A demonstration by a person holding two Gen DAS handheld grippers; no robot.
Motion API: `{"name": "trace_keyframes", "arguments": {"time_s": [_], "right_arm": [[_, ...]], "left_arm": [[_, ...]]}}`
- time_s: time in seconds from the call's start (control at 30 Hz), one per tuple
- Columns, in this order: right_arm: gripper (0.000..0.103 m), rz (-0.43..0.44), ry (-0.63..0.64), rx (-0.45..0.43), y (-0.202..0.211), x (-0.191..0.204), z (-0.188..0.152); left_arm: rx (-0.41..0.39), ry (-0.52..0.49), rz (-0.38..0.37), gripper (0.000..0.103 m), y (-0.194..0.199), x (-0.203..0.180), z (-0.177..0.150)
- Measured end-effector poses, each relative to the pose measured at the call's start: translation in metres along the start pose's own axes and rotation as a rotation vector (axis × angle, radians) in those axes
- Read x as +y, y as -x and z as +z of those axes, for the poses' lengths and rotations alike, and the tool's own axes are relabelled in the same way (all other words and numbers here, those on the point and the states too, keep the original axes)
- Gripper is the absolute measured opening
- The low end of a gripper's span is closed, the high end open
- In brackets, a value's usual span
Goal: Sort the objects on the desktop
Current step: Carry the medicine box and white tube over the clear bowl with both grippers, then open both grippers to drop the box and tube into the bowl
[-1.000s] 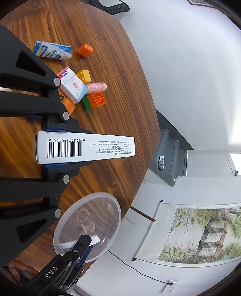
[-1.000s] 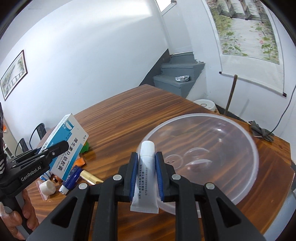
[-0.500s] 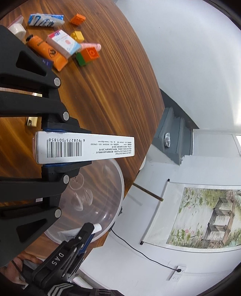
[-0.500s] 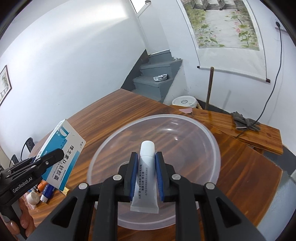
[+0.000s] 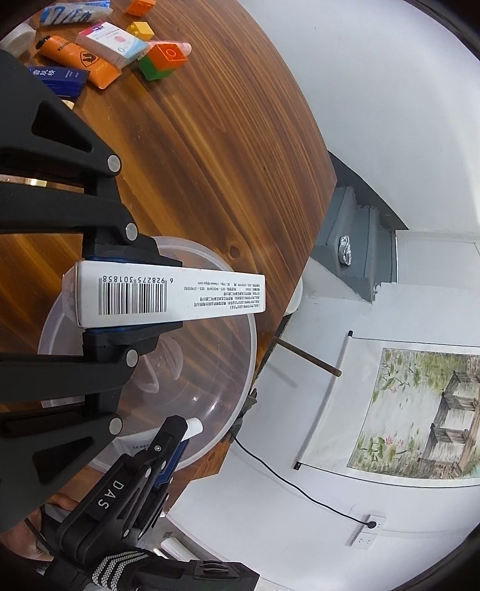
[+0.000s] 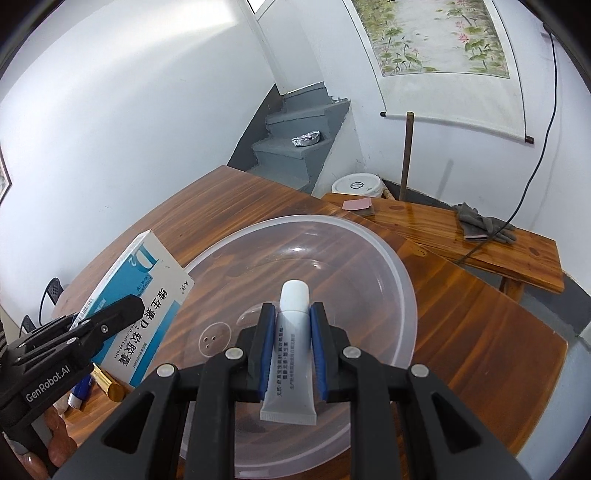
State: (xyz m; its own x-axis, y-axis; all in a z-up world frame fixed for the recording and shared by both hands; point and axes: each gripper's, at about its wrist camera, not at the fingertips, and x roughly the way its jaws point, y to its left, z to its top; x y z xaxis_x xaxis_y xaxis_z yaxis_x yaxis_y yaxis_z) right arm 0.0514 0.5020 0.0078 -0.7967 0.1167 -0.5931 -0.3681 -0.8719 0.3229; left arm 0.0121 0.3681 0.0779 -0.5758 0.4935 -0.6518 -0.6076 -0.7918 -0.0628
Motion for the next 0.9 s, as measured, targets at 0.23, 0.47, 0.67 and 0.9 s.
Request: {"name": "trace_keyframes", "arguments": {"time_s": [0.23,0.47,0.67,0.9], "right_arm": [[0.022,-0.007,-0.008,0.005,-0.003,-0.003,0.002],[0.022,-0.023,-0.025,0.012,-0.005,-0.005,0.002],[0.054,-0.02,-0.031,0.004,-0.004,-0.005,0.002],[0.075,-0.04,0.027,-0.022,-0.001,0.009,-0.001]], "left_arm": [[-0.006,-0.002,-0.034,0.025,-0.002,-0.004,0.002],[0.007,-0.015,-0.051,0.032,-0.004,-0.007,0.001],[-0.003,0.016,-0.1,0.066,0.002,0.0,0.0],[-0.009,0.043,-0.062,0.066,0.004,0.013,0.001]]}}
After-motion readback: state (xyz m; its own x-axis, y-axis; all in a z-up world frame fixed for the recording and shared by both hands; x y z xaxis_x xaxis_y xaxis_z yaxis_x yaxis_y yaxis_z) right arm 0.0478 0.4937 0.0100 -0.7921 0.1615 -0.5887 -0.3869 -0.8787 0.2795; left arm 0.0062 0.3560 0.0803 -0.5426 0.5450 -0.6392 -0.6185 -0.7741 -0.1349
